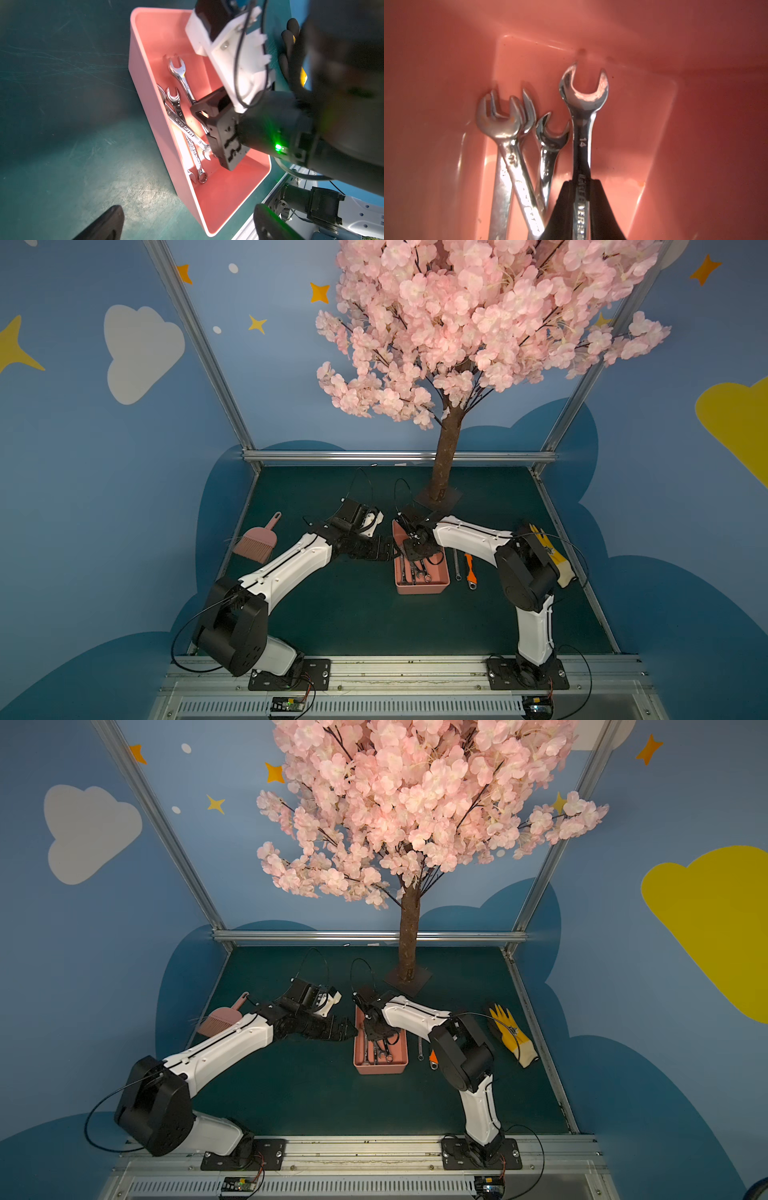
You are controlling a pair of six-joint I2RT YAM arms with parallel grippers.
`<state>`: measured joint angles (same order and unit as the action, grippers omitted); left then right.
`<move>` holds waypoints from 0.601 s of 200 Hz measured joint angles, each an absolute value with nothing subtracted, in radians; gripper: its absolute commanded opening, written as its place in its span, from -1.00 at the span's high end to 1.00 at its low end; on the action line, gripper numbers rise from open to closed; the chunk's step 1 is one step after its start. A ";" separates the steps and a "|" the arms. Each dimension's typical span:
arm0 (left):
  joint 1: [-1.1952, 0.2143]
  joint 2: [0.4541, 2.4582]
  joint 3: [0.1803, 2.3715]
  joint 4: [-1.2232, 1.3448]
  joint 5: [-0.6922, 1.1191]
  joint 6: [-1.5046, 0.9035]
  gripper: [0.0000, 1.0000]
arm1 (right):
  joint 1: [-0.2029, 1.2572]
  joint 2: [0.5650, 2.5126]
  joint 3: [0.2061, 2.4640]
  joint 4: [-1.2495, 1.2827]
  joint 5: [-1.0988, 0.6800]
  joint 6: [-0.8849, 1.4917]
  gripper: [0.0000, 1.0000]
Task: Take out the wrench from the storage box
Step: Pick up the wrench from the storage box, then place the wrench at the center of the board.
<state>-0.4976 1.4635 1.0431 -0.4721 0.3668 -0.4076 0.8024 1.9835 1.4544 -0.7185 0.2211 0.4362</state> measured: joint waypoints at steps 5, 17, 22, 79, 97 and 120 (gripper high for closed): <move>-0.498 1.464 1.045 -0.473 0.367 -0.408 -1.00 | 0.803 1.973 1.454 -0.727 0.221 0.436 1.00; -0.498 1.464 1.051 -0.473 0.367 -0.408 -1.00 | 0.805 1.945 1.455 -0.742 0.224 0.436 1.00; -0.499 1.464 1.053 -0.472 0.367 -0.408 -1.00 | 0.807 1.932 1.455 -0.749 0.226 0.436 1.00; -0.519 1.465 1.069 -0.481 0.366 -0.410 -1.00 | 0.813 1.796 1.456 -0.839 0.254 0.427 1.00; -0.536 1.470 1.093 -0.482 0.366 -0.413 -1.00 | 0.807 1.748 1.456 -0.870 0.274 0.424 1.00; -0.567 1.492 1.131 -0.480 0.363 -0.418 -1.00 | 0.781 1.670 1.443 -0.897 0.299 0.418 1.00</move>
